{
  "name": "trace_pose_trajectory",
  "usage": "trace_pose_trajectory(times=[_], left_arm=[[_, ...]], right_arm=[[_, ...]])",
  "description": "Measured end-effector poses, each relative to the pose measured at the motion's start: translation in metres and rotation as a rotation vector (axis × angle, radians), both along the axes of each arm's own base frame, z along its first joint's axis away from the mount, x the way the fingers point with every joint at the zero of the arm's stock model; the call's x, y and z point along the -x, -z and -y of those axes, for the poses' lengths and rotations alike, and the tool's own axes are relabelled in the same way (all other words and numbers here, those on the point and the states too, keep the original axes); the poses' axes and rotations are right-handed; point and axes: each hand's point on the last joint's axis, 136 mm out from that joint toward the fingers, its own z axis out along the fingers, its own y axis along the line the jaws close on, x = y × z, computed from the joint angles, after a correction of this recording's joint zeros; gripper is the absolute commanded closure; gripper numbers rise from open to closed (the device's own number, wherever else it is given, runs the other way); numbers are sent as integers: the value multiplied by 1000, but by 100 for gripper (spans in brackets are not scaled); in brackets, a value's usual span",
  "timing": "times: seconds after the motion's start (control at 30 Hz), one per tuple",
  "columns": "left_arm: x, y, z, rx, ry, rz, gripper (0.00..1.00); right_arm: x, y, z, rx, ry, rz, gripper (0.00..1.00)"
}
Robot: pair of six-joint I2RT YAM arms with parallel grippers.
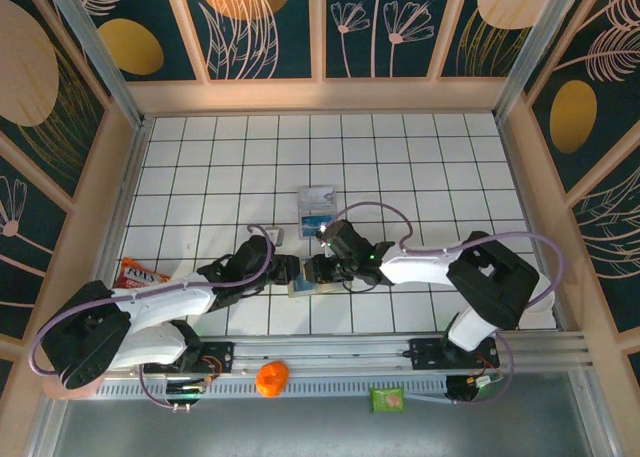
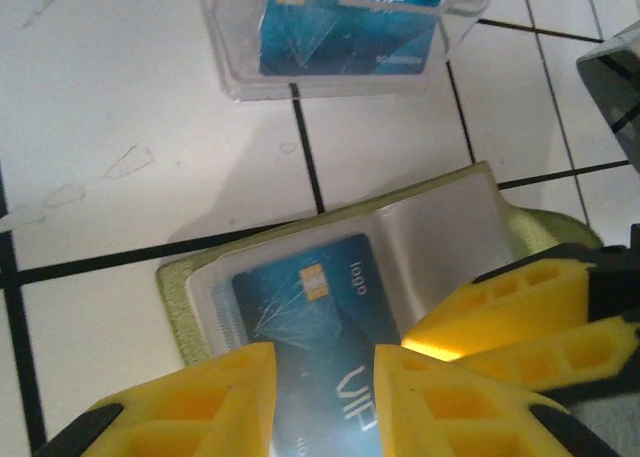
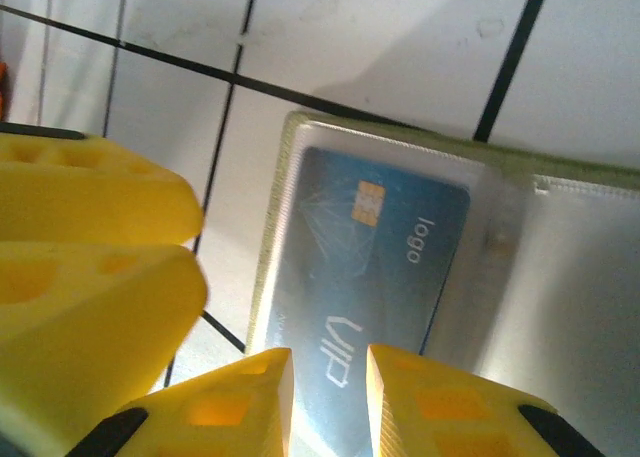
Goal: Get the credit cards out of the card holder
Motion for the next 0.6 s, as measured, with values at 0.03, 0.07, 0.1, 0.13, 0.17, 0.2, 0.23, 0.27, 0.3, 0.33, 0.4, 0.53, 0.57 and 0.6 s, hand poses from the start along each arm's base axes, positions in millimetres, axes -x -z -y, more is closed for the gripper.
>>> trace_pose_trajectory(times=[0.03,0.07,0.1,0.13,0.17,0.2,0.23,0.27,0.3,0.33,0.4,0.53,0.57,0.6], left_arm=[[1,2,-2,-6,-2,-3,69],[2,4,-3,-10,-2,-7,69],[3,5,-3,-13,-2,-10,69],[3,6,-4,-15,-1,-12,69],[3,7,-4,-16,-2,-12,69],[4,7,-5,-17,-1,-13,69],[4,8,-5,-18,-1,-14,69],[4,8,-5,-18,-1,-15,69],[4,9,-5,-19,-1,-15,69],[4,9,-5,-19,-1,-16,69],[5,9,-6,-20,-1,-16,69],[5,9,-5,-17,0,-16,69],[4,9,-5,-16,1,-16,69],[4,10,-4,-18,1,-18,70]], right_arm=[[-1,1,1,1,6,-5,74],[-1,1,1,1,10,-8,74],[-1,1,1,0,15,-11,74],[-2,1,1,-1,20,-14,74],[-2,1,1,1,23,-18,74],[-2,2,1,2,25,-20,75],[-2,2,1,4,27,-22,75],[-3,3,1,6,28,-24,75],[-3,4,1,7,28,-24,75],[-3,5,1,9,31,-27,76],[-3,5,1,12,34,-28,76],[-4,6,2,20,47,-35,77],[-4,7,3,24,51,-36,78],[-4,7,3,33,56,-36,78]])
